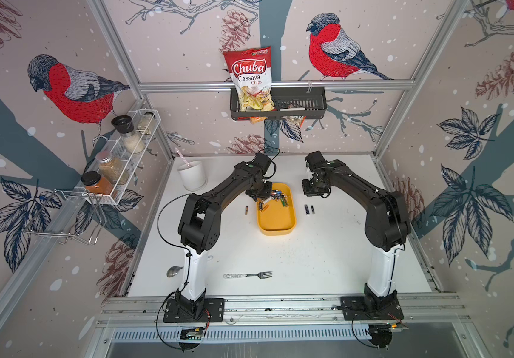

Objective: Take the batteries out of the storage box
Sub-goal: Pick up the battery from the storage box, then place the battery at the center of the board.

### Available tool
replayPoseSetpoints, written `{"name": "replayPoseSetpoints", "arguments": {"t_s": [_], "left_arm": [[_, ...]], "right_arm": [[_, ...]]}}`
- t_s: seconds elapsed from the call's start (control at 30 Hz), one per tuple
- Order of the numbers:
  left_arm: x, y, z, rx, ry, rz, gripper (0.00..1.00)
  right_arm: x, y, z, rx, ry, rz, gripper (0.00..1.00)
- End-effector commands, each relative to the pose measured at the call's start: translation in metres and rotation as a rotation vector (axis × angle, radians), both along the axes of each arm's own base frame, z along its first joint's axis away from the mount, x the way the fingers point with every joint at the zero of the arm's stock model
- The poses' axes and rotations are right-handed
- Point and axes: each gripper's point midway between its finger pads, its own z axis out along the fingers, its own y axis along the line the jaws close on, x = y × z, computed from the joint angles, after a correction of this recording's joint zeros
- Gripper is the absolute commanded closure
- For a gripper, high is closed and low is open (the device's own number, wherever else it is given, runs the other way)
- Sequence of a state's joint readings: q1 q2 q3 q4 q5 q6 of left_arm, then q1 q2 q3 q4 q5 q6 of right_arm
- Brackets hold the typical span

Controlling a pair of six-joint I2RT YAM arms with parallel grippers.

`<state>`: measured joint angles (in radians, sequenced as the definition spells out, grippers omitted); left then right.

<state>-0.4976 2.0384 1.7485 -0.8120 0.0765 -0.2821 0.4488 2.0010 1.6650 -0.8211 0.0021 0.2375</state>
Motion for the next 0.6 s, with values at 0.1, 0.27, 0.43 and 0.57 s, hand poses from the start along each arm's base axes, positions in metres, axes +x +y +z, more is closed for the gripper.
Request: {"name": "replayPoseSetpoints", "arguments": {"t_s": [0.1,0.27,0.43,0.57], "left_arm": [[0.001,0.035,0.015,0.003,-0.025,0.061,0.84],[-0.004,0.063,0.01,0.023,-0.016,0.102,0.84],[-0.01,0.083,-0.005,0.025,0.003,0.128,0.84],[-0.015,0.094,-0.021,0.026,0.023,0.142,0.84]], "right_arm": [[-0.002,0.004,0.001,-0.001,0.008,0.004,0.73],[-0.003,0.005,-0.001,-0.005,0.015,0.007,0.73],[-0.003,0.007,0.0,-0.005,0.014,0.011,0.73],[-0.003,0.007,-0.001,-0.011,0.017,0.011,0.73]]}}
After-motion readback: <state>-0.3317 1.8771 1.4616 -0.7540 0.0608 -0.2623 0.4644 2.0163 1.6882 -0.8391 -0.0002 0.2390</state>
